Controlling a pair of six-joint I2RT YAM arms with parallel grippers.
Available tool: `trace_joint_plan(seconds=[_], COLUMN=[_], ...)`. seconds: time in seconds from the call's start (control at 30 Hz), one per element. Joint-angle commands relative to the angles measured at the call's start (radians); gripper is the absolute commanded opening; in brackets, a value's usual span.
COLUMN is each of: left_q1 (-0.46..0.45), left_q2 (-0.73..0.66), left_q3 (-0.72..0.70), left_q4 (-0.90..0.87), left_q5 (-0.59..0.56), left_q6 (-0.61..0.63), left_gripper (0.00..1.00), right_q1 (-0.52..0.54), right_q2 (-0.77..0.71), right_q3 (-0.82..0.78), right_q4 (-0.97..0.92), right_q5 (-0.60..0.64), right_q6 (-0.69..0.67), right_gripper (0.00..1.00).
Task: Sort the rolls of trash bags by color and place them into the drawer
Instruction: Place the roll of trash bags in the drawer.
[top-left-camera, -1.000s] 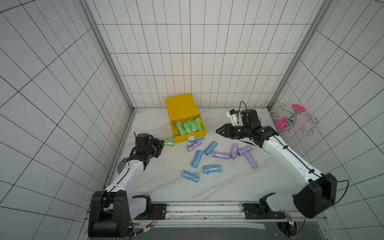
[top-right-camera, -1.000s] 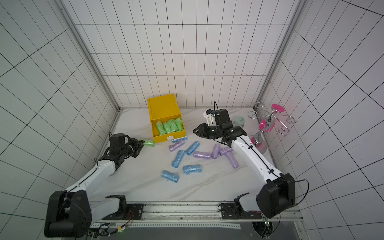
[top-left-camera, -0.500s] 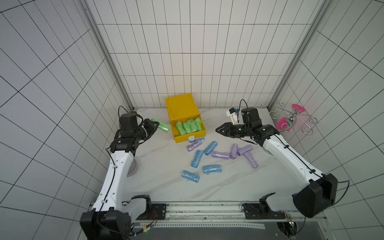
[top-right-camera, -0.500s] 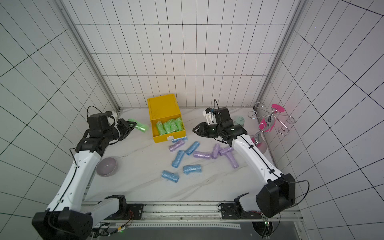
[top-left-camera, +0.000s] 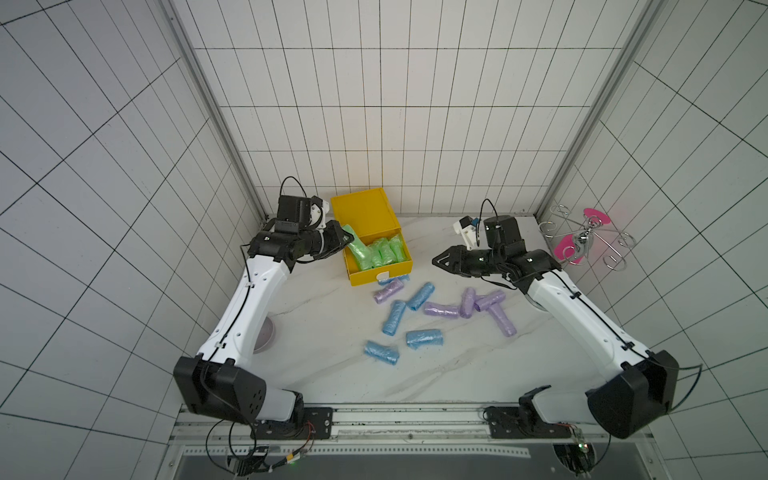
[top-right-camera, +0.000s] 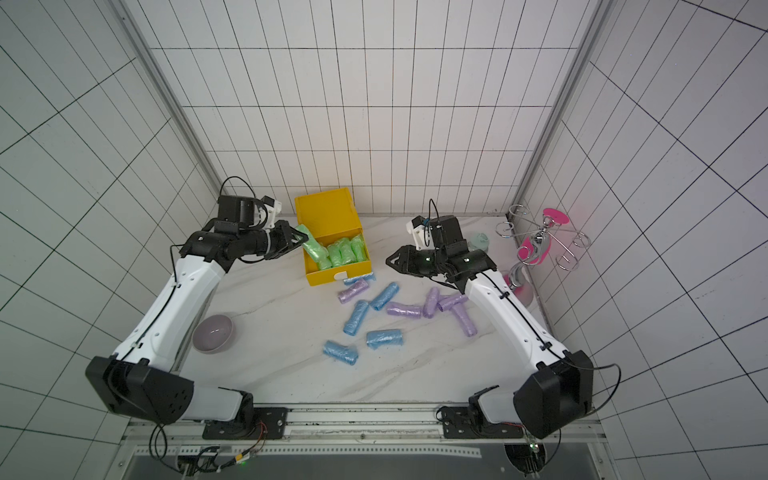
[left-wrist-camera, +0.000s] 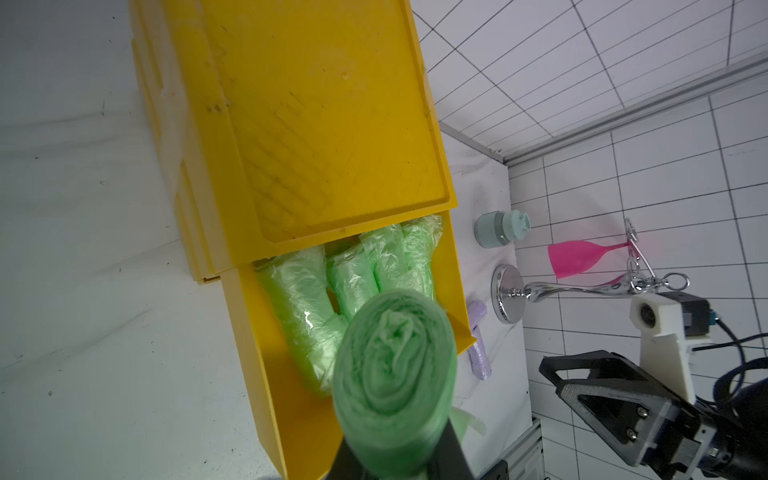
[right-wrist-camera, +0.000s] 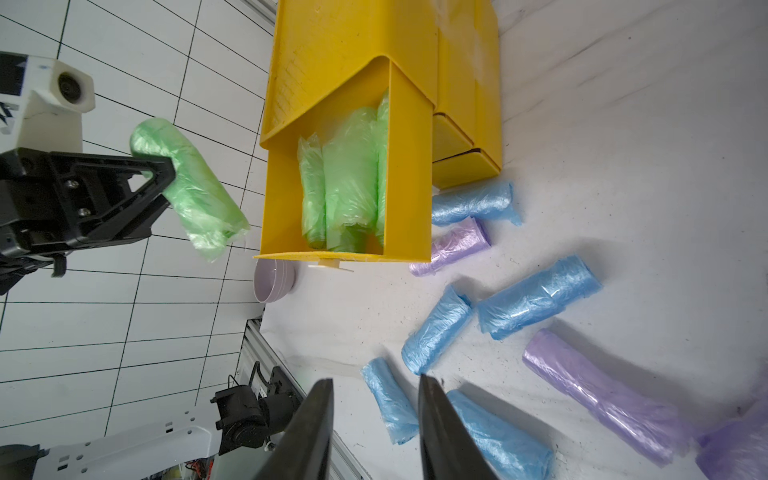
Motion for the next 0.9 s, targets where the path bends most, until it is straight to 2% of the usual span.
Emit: trace_joint_plan(seconds=[0.0,0.17,0.37,0.73,0.87], left_q1=[-0.044,-0.071,-0.102,-0.123,-0.123], left_q2=[0.078,0.215,0.311,0.493,0.532], left_q3=[0.110,0.251,0.377,0.593,0.616], left_q4=[-0.071,-0.186,-0.329,-0.542,-0.558], left_q5=[-0.055,-0.113,-0.232,-0.221,-0.205], left_q6=[0.092,0.167,0.246,0.332,0.332], left_gripper=[0.02,0.02,0.02,0.05,0.09], right_q1=[-0.007,-0.006,-0.006,-0.006,-0.007], right_q2=[-0.037,-0.056,-0.072,-0.066,-0.059], right_q3=[-0.027,-0.048,-0.066,-0.067,-0.059], right_q4=[0.031,0.036,0.033,0.055,0.052], right_q5=[-0.008,-0.015,-0.009,-0.013,-0.011], right_q6=[0.027,0.034,0.026,0.037,0.035], right_gripper=[0.37,0.36,0.36,0.36,0.36])
